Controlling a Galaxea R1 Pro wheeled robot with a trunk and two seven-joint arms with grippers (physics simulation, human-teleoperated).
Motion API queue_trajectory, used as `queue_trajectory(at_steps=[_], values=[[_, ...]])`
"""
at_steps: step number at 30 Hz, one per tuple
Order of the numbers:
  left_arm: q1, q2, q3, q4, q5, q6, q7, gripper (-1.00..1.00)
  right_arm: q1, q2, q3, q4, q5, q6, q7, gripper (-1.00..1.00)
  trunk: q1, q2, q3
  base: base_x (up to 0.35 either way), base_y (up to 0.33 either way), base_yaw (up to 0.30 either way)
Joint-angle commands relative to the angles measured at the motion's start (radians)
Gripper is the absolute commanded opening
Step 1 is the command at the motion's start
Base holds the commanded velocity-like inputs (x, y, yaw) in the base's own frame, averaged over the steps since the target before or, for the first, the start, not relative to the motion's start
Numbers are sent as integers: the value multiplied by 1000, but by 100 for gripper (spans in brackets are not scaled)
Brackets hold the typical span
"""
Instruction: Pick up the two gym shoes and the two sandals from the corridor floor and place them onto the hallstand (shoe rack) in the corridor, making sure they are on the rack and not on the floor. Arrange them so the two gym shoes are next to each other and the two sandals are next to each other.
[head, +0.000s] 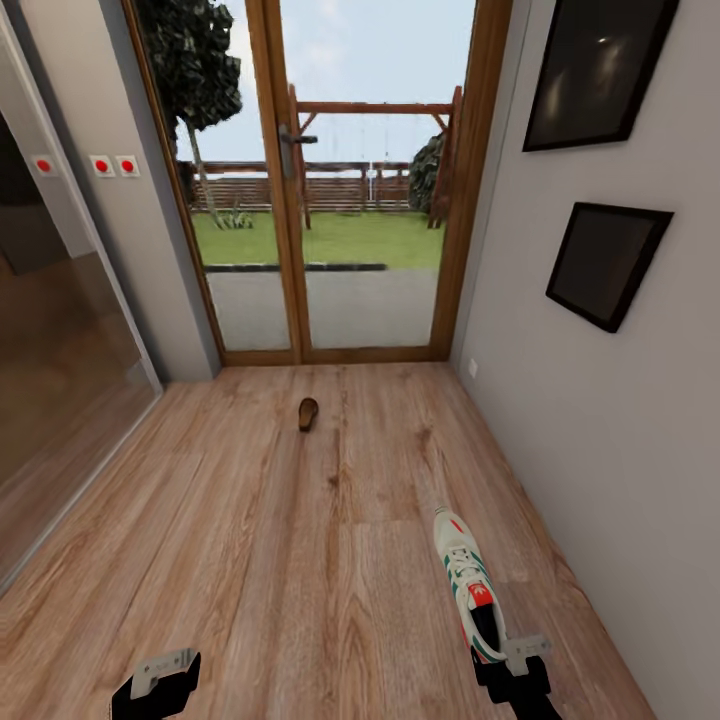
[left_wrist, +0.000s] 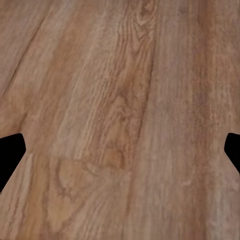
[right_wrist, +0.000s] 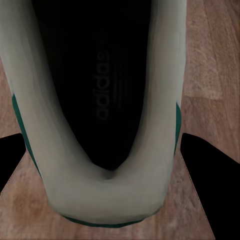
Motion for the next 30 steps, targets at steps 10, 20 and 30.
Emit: queue_trajectory(at_steps=[10,20,30], values=[[0,0,0,1,9,-3,-4,100,-1,0,9,0,-8,-3,-6,-100,0,0,-1,338,0,0],[0,0,0,1,8,-3,-4,100,-1,-1,9,0,-8,-3,-7,-100,0,0,-1,338,0,0],[0,1,1,1,9,-3,-4,100,-1,-1,9,-1,-8,-4,-7,-100,0,0,-1,338,0,0]])
